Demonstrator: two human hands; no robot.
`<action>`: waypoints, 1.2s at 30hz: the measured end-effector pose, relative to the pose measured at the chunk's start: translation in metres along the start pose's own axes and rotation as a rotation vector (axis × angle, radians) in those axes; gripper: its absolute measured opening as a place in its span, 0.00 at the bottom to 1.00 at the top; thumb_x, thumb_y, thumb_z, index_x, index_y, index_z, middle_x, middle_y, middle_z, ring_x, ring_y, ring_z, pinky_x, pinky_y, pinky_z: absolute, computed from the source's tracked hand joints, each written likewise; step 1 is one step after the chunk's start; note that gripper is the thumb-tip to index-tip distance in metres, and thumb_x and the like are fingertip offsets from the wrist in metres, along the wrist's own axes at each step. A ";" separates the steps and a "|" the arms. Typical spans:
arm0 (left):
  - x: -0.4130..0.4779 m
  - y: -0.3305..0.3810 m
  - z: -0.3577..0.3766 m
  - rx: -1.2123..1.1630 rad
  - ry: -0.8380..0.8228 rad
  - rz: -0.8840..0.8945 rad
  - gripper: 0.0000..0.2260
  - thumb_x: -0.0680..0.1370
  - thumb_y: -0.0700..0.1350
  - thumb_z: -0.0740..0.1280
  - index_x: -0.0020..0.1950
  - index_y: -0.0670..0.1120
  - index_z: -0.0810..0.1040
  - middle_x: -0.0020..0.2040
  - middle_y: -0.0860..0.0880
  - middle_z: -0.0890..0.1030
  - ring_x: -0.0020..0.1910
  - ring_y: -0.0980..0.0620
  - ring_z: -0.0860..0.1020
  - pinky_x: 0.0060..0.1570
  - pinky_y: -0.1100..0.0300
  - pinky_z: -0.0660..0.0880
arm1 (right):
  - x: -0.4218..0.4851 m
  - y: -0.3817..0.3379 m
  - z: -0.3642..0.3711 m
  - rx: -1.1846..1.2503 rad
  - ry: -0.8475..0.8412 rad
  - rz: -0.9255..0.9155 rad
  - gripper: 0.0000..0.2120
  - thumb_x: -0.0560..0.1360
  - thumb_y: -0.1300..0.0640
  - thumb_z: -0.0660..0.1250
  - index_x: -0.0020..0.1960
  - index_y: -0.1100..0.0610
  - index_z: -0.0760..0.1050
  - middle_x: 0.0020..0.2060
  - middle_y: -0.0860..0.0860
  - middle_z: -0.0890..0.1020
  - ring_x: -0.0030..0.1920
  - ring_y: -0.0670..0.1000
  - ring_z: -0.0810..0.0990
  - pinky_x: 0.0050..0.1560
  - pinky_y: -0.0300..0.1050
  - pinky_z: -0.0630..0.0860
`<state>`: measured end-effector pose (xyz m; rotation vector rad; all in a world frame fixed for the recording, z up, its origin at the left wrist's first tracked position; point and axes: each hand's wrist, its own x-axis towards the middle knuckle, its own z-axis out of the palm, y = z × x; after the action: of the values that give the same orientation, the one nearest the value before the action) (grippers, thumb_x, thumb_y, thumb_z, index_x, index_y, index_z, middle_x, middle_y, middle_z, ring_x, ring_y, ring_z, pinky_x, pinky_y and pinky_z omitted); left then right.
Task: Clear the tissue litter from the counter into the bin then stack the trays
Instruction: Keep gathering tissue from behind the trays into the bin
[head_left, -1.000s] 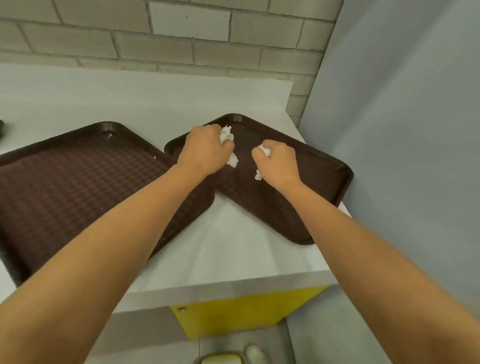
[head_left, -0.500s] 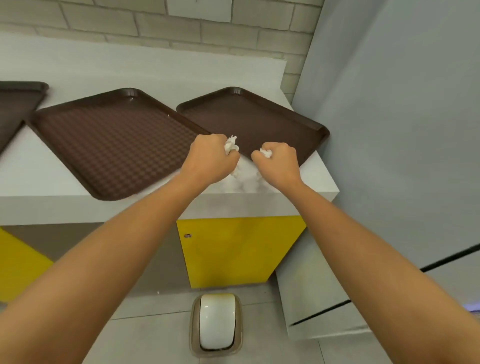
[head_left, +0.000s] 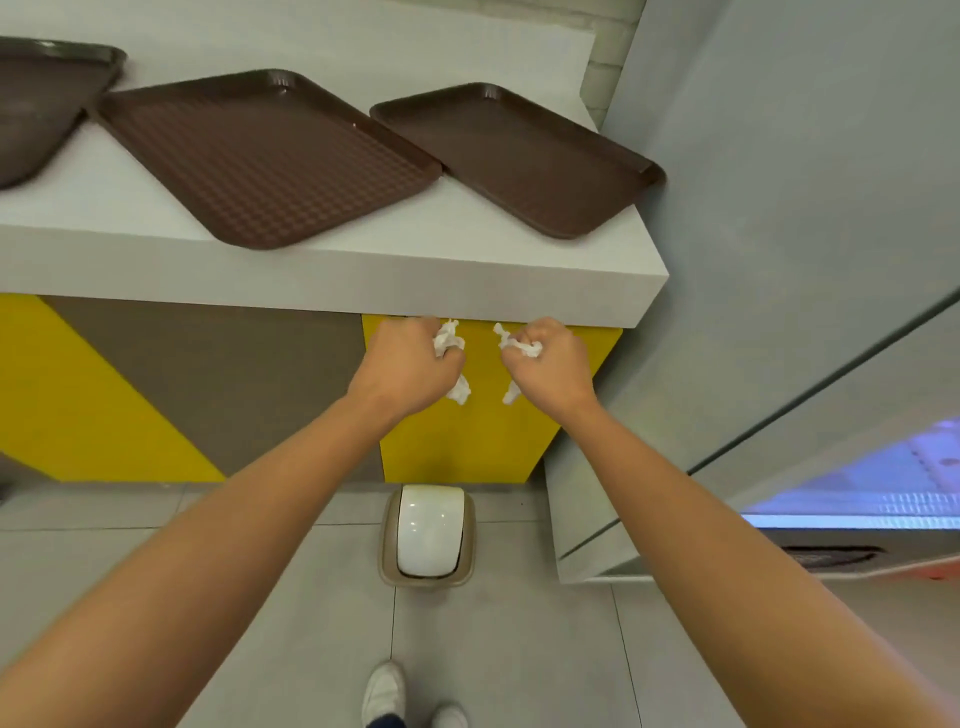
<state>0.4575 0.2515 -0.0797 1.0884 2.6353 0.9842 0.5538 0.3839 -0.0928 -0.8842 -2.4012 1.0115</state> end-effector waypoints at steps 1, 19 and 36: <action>-0.007 -0.008 0.007 0.008 -0.020 -0.012 0.15 0.76 0.46 0.62 0.30 0.45 0.65 0.28 0.47 0.72 0.31 0.46 0.71 0.29 0.57 0.62 | -0.007 0.006 0.008 0.021 -0.035 0.043 0.08 0.71 0.61 0.67 0.35 0.66 0.76 0.38 0.57 0.79 0.39 0.54 0.75 0.38 0.45 0.69; -0.085 -0.237 0.252 -0.132 -0.290 -0.433 0.08 0.76 0.43 0.63 0.41 0.39 0.72 0.39 0.41 0.77 0.38 0.45 0.73 0.37 0.60 0.66 | -0.092 0.228 0.258 0.100 -0.353 0.546 0.11 0.69 0.63 0.65 0.44 0.47 0.74 0.45 0.53 0.78 0.42 0.59 0.79 0.41 0.48 0.76; -0.108 -0.319 0.389 -0.233 -0.418 -0.685 0.12 0.77 0.45 0.61 0.36 0.42 0.73 0.32 0.50 0.73 0.31 0.56 0.69 0.29 0.67 0.65 | -0.100 0.342 0.403 0.702 -0.096 1.454 0.08 0.76 0.54 0.61 0.49 0.57 0.75 0.50 0.56 0.82 0.50 0.57 0.81 0.51 0.52 0.79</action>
<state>0.4831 0.2141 -0.5920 0.2503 2.2106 0.7709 0.5378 0.3014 -0.6249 -2.2483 -0.9065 2.1175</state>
